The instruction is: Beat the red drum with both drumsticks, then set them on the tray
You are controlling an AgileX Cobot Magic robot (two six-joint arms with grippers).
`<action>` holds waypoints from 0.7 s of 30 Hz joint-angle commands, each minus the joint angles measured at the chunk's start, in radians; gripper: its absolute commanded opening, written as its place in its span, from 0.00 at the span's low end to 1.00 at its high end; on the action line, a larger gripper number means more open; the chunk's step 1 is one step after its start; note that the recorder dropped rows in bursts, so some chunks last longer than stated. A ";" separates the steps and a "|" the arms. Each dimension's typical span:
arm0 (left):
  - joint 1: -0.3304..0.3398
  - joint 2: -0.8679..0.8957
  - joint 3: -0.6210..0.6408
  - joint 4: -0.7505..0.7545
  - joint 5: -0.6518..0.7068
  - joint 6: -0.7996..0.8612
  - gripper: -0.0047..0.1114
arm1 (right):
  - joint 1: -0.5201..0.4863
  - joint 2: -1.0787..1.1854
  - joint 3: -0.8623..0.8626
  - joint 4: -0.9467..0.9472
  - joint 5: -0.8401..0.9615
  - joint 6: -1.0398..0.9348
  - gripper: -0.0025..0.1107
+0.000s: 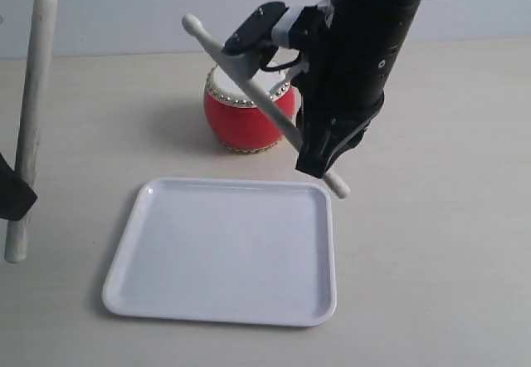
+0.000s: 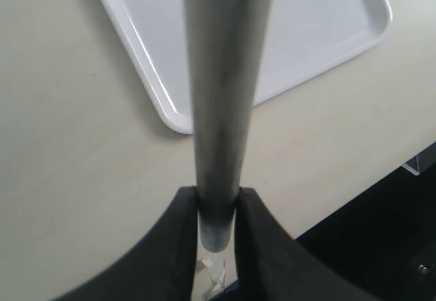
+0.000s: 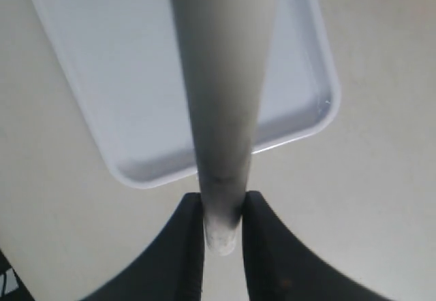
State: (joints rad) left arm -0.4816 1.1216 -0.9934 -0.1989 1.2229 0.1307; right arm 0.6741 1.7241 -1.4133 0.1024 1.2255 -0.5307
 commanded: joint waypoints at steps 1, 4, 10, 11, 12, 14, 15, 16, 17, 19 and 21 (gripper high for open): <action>0.004 -0.009 0.015 -0.010 -0.002 -0.001 0.04 | 0.000 -0.049 0.001 0.112 -0.004 -0.036 0.02; 0.004 -0.009 0.015 -0.036 -0.002 -0.001 0.04 | 0.000 -0.030 0.001 0.137 -0.004 -0.114 0.02; 0.004 -0.009 0.015 -0.056 -0.002 -0.001 0.04 | 0.000 0.091 0.001 0.075 -0.004 -0.160 0.02; 0.004 -0.009 0.015 -0.056 -0.002 -0.001 0.04 | 0.000 0.113 0.001 0.075 -0.004 -0.160 0.02; 0.004 -0.009 0.015 -0.054 -0.002 -0.001 0.04 | 0.000 0.130 0.001 0.075 -0.004 -0.160 0.02; 0.004 -0.009 0.015 -0.054 -0.002 0.003 0.04 | 0.000 0.172 0.001 0.079 -0.004 -0.160 0.02; 0.004 -0.009 0.015 -0.054 -0.002 0.003 0.04 | 0.000 0.187 0.001 0.079 -0.004 -0.162 0.02; 0.004 -0.009 0.015 -0.054 -0.002 0.003 0.04 | 0.000 0.208 0.001 0.079 -0.004 -0.162 0.02; 0.004 -0.009 0.015 -0.054 -0.002 0.008 0.04 | 0.000 0.220 0.001 0.081 -0.004 -0.162 0.02; 0.004 -0.009 0.015 -0.054 -0.002 0.018 0.04 | 0.000 0.241 0.001 0.081 -0.004 -0.162 0.02; 0.004 -0.009 0.015 -0.054 -0.002 0.022 0.04 | 0.000 0.253 0.001 0.078 -0.014 -0.156 0.02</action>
State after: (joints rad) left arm -0.4816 1.1216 -0.9807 -0.2464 1.2229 0.1425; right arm 0.6741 1.9629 -1.4133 0.1851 1.2255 -0.6844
